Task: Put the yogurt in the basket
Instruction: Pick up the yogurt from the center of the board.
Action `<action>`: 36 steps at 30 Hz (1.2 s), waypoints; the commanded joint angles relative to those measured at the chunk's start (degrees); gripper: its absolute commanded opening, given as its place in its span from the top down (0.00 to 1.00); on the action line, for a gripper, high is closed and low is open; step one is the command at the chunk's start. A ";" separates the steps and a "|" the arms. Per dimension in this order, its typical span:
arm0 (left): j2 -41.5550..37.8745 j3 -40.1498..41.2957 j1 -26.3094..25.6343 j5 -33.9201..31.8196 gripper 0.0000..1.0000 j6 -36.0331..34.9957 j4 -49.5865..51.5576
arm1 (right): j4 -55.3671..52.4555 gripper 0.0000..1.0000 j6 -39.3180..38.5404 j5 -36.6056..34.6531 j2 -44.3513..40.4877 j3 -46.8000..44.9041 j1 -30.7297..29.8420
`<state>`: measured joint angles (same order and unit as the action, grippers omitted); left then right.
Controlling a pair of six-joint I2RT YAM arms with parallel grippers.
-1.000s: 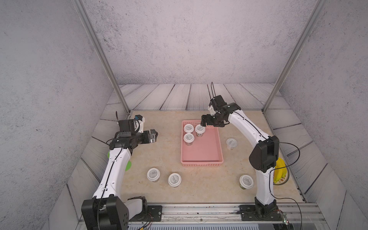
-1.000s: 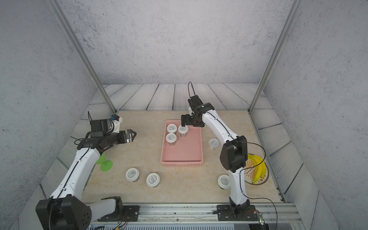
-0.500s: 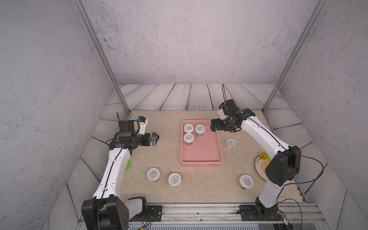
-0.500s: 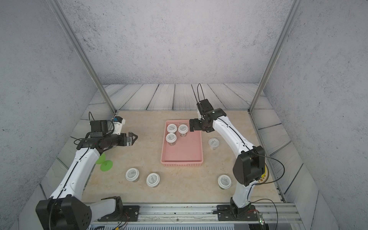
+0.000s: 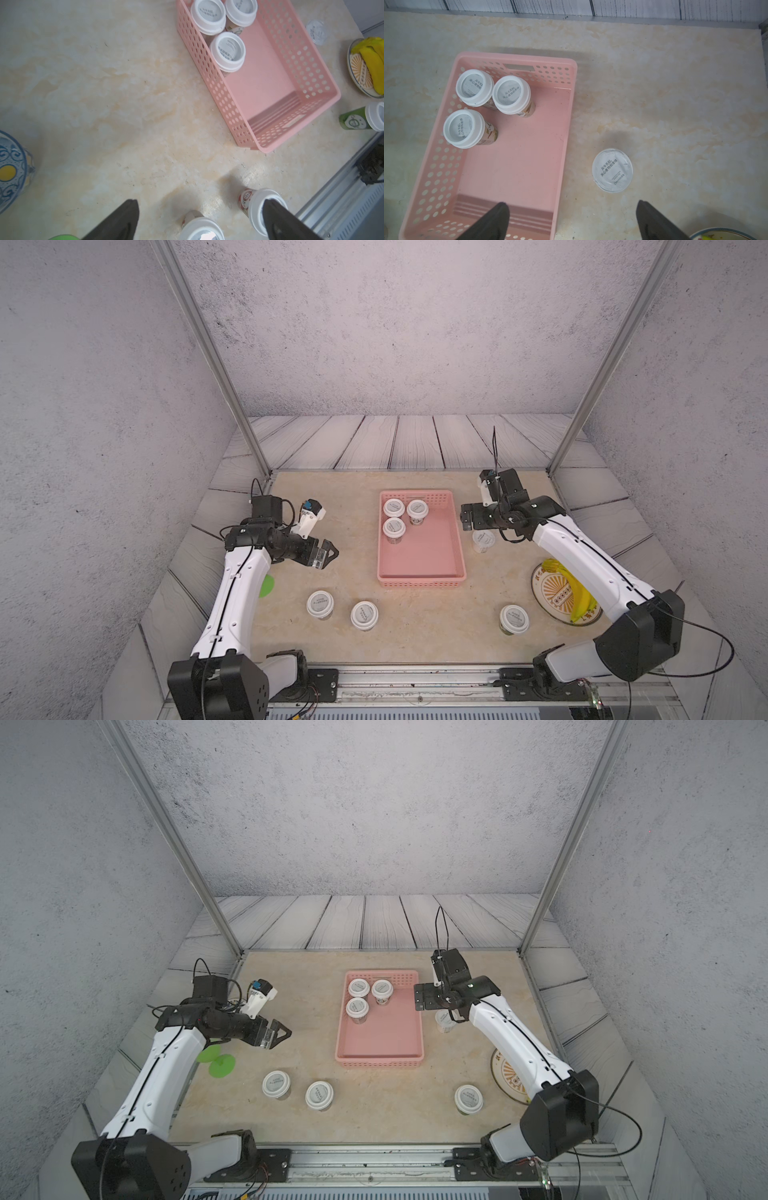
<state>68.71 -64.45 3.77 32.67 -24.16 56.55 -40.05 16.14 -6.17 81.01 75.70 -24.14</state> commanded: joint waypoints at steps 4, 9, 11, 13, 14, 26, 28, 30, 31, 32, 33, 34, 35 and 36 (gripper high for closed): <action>-0.50 0.23 -0.55 1.04 0.02 -11.77 12.09 | 7.34 0.00 -3.83 -5.67 -6.54 -6.27 0.21; 0.33 0.64 -0.74 -1.89 0.01 -15.59 16.70 | 10.64 0.00 -5.01 -8.14 -10.97 -10.85 0.24; 0.22 1.58 -0.70 -2.57 0.02 -17.59 17.63 | 12.28 0.00 -5.66 -8.37 -12.32 -12.59 0.26; 0.37 2.73 -0.77 -3.44 0.02 -18.52 17.72 | 12.63 0.00 -6.27 -8.86 -13.13 -13.27 0.29; 0.63 3.19 -0.70 -3.88 0.01 -18.56 17.75 | 12.55 0.00 -6.41 -9.33 -13.61 -13.53 0.28; 4.97 6.36 -0.74 -7.11 0.02 -21.48 18.81 | 16.75 0.00 -8.40 -11.84 -18.89 -18.88 0.24; 5.37 7.84 -0.76 -8.93 0.02 -21.42 16.98 | 16.53 0.00 -8.39 -12.27 -18.92 -18.84 0.23; 5.81 8.24 -0.74 -9.46 0.02 -21.19 15.90 | 16.32 0.00 -8.41 -12.70 -18.85 -18.83 0.24; 5.98 8.29 -0.74 -9.32 0.02 -21.40 15.84 | 16.72 0.00 -8.51 -12.62 -18.90 -19.16 0.25; 6.08 8.36 -0.74 -9.20 0.02 -21.90 15.54 | 17.08 0.00 -8.67 -12.54 -18.96 -19.44 0.27; 6.21 8.66 -0.75 -9.39 0.02 -22.06 15.04 | 17.20 0.00 -8.67 -12.38 -18.96 -19.54 0.25; 6.25 8.96 -0.74 -9.84 0.02 -22.07 14.09 | 17.12 0.00 -8.62 -12.28 -18.96 -19.42 0.23; 6.41 9.15 -0.73 -10.30 0.02 -21.87 13.13 | 16.82 0.00 -8.64 -12.31 -18.88 -19.32 0.25; 6.59 9.33 -0.76 -10.53 0.02 -21.70 12.50 | 16.69 0.00 -8.66 -12.61 -18.82 -19.21 0.31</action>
<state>74.74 -55.90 3.33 23.33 -44.91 70.87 -23.59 7.99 -17.52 63.00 56.58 -24.08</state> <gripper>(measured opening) 0.985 0.997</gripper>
